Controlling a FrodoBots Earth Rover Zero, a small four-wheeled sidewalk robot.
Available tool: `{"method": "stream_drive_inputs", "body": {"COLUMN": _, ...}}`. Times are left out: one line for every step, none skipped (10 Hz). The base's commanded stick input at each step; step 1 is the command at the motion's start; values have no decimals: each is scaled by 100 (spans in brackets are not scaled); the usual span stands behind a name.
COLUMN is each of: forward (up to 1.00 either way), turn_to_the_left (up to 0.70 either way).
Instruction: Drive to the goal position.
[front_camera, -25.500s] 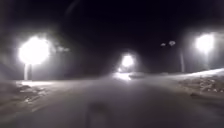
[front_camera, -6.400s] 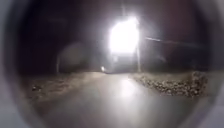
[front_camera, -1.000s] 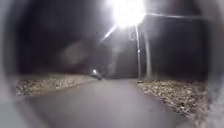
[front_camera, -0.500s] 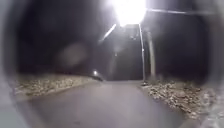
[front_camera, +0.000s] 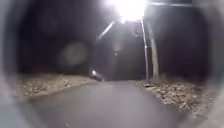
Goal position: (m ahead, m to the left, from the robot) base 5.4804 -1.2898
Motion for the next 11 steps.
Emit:
{"method": "stream_drive_inputs", "body": {"forward": 100, "turn_to_the_left": 0}}
{"method": "stream_drive_inputs", "body": {"forward": 100, "turn_to_the_left": 0}}
{"method": "stream_drive_inputs", "body": {"forward": 100, "turn_to_the_left": 0}}
{"method": "stream_drive_inputs", "body": {"forward": 100, "turn_to_the_left": 0}}
{"method": "stream_drive_inputs", "body": {"forward": 100, "turn_to_the_left": 1}}
{"method": "stream_drive_inputs", "body": {"forward": 100, "turn_to_the_left": 3}}
{"method": "stream_drive_inputs", "body": {"forward": 100, "turn_to_the_left": 3}}
{"method": "stream_drive_inputs", "body": {"forward": 100, "turn_to_the_left": 3}}
{"method": "stream_drive_inputs", "body": {"forward": 100, "turn_to_the_left": 3}}
{"method": "stream_drive_inputs", "body": {"forward": 100, "turn_to_the_left": 4}}
{"method": "stream_drive_inputs", "body": {"forward": 100, "turn_to_the_left": 4}}
